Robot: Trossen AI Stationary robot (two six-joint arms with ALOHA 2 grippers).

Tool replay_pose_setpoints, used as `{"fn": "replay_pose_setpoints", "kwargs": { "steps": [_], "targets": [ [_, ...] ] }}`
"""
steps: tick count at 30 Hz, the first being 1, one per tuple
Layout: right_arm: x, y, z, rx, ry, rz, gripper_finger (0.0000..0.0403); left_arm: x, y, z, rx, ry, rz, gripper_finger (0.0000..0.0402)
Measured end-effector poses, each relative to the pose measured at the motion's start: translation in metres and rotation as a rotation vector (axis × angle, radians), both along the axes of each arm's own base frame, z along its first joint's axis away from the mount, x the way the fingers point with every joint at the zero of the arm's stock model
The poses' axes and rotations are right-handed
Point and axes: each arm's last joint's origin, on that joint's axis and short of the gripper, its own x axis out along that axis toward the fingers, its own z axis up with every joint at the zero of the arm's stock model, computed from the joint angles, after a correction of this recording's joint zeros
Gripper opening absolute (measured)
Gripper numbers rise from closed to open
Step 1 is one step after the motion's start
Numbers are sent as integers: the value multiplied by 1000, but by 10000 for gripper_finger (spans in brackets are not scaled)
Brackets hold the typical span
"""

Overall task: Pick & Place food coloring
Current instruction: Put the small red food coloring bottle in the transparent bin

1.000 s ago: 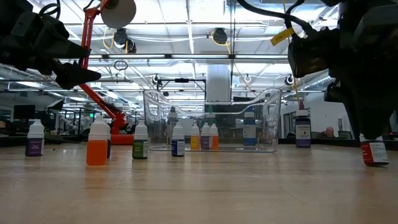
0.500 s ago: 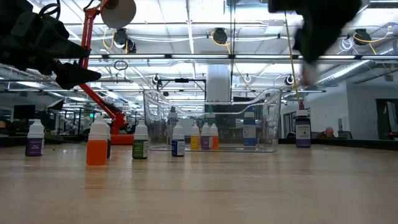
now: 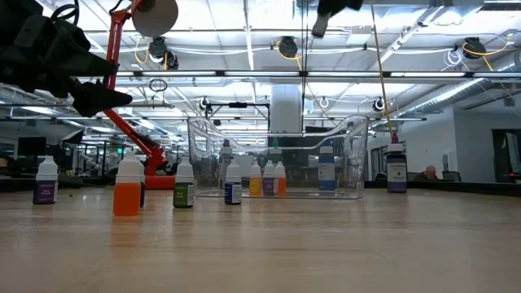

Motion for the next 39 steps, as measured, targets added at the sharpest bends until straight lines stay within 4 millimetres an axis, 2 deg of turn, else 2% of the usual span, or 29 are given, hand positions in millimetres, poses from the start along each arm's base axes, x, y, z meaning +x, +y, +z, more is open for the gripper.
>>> {"fn": "replay_pose_setpoints", "kwargs": {
  "steps": [4,10,17,20,24,29,39],
  "targets": [
    [19,-24,-19,-7,151,-27,44,0,0,0,0,0,0,399],
    [52,-45,-68,31,317,28,44,0,0,0,0,0,0,399],
    [79,-67,-124,61,369,80,44,0,0,0,0,0,0,399],
    [82,-76,-145,101,364,94,44,0,0,0,0,0,0,399],
    [77,-91,-163,141,370,69,44,0,0,0,0,0,0,399],
    [72,-100,-176,165,350,59,44,0,0,0,0,0,0,399],
    [70,-99,-194,201,315,87,44,0,0,0,0,0,0,399]
  ]
}}
